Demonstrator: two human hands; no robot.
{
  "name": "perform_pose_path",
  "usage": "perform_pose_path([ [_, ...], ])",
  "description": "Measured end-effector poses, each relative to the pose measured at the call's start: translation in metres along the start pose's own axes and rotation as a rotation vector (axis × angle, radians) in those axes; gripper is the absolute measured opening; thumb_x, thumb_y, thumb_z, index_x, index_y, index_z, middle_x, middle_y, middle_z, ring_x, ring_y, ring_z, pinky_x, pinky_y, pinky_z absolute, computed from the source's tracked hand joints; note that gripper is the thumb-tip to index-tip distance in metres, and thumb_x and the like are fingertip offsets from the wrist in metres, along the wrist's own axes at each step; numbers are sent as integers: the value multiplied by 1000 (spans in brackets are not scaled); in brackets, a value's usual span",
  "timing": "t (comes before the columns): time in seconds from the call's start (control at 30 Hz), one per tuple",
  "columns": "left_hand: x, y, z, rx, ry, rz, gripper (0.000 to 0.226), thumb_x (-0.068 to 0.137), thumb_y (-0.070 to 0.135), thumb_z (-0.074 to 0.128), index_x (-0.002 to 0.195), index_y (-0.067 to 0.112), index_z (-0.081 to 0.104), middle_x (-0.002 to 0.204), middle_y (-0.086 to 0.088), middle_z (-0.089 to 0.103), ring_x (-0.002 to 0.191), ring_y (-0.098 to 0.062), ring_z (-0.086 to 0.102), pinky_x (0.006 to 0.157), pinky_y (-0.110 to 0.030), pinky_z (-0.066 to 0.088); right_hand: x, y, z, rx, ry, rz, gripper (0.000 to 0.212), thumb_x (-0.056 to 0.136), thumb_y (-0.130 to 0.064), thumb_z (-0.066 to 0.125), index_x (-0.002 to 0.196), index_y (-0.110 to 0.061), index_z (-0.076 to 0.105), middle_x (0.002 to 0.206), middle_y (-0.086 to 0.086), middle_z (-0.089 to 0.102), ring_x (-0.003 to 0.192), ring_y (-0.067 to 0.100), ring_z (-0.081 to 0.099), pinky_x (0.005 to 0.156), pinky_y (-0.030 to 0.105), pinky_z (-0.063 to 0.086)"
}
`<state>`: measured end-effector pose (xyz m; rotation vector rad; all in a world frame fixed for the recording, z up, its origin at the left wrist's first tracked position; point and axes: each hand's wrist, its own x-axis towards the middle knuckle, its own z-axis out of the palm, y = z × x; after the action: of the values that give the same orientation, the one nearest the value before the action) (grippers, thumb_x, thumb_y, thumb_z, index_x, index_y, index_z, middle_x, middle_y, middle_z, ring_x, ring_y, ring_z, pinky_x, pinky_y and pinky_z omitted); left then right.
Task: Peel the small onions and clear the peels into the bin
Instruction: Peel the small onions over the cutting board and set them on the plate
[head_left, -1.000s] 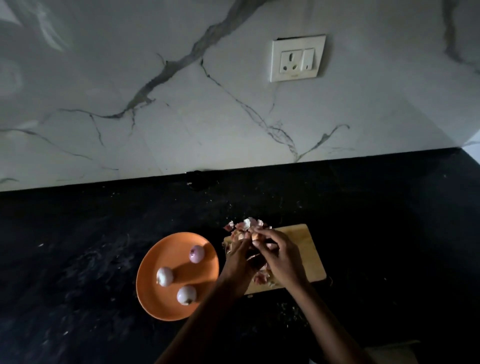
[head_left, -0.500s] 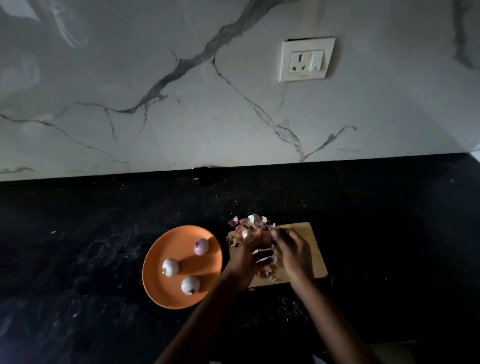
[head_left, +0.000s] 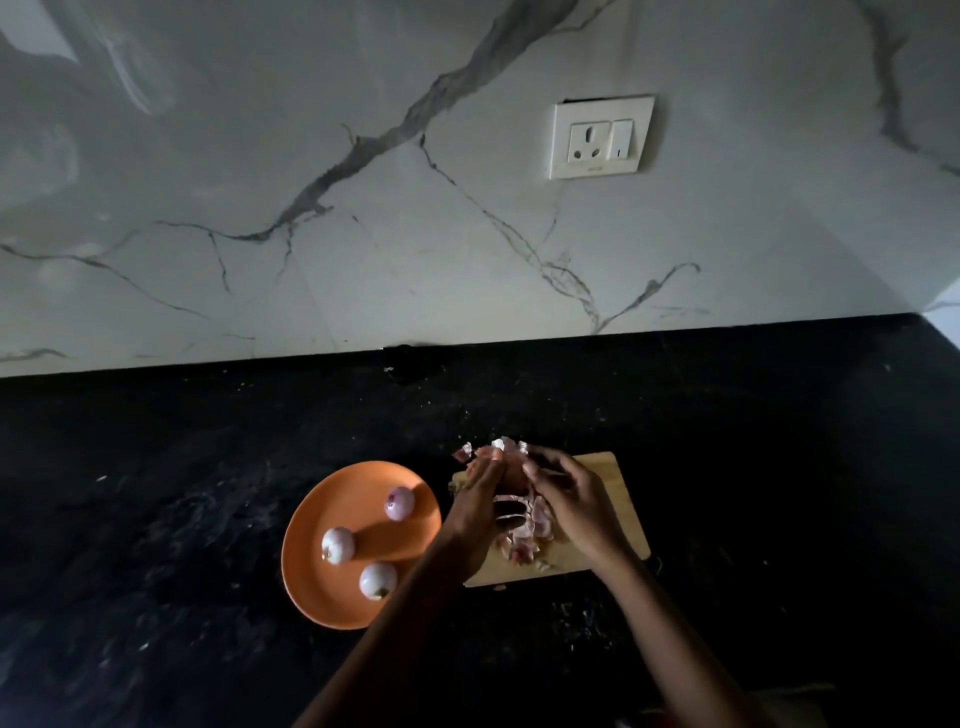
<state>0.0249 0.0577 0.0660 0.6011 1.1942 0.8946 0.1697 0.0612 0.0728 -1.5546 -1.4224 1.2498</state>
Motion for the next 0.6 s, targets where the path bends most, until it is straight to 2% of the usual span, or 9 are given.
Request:
perform_pose_path([
  [0.07,-2,2,1,-25,0,69,48,103,41,44,132,3,52,98,-13,68,85,-20,66,73,-28,53,3,-4,3,-21,6,-53,38,87,-50,68,120,-31,69,109,-13,72,97,0,68,79,16,55],
  [0.17,-4,6,1,-60,-10,112,55,98,44,46,134,3,52,113,-24,66,96,-24,67,79,-30,55,6,-9,4,-14,62,-103,18,87,-37,73,102,-27,73,96,-8,74,84,-4,69,69,10,52],
  [0.23,-5,6,2,-57,-8,103,54,103,43,40,133,0,51,109,-24,64,86,-17,67,69,-27,54,7,-12,3,-79,103,-133,15,90,-33,72,98,-21,72,87,-5,73,75,-10,65,61,5,47],
  [0.3,-3,5,2,-70,12,86,55,106,41,36,132,-6,49,103,-21,60,74,-12,63,61,-23,50,7,-16,4,-136,129,-189,17,91,-31,71,98,-15,70,86,-7,70,74,-16,62,59,3,45],
  [0.4,-3,7,5,-148,38,72,54,107,40,35,119,-6,60,97,-18,66,71,-12,66,62,-24,53,7,-18,6,-147,163,-257,16,93,-24,69,97,-10,66,95,-4,65,75,-20,59,58,1,43],
  [0.47,-6,15,5,-210,48,58,49,107,40,36,103,3,68,90,-13,71,74,-17,66,70,-28,53,6,-18,4,-106,201,-197,21,97,-34,61,99,-13,64,96,-5,66,76,-16,62,59,3,44],
  [0.5,-7,18,3,-226,47,67,45,107,38,36,101,7,67,89,-10,71,77,-19,65,74,-30,51,5,-17,2,-93,213,-130,31,98,-43,54,102,-14,65,99,-5,68,80,-11,63,60,5,44],
  [0.53,-7,20,0,-209,45,92,41,107,36,35,104,9,66,93,-9,71,82,-20,64,78,-31,49,5,-16,0,-97,204,-65,40,98,-50,49,106,-16,66,102,-4,69,86,-5,63,62,7,42],
  [0.6,-8,18,-3,-186,30,158,33,107,30,36,121,11,60,109,-9,69,95,-22,65,86,-34,50,6,-16,0,-77,134,-10,39,97,-55,48,112,-24,66,105,-7,68,90,-2,62,63,8,41],
])
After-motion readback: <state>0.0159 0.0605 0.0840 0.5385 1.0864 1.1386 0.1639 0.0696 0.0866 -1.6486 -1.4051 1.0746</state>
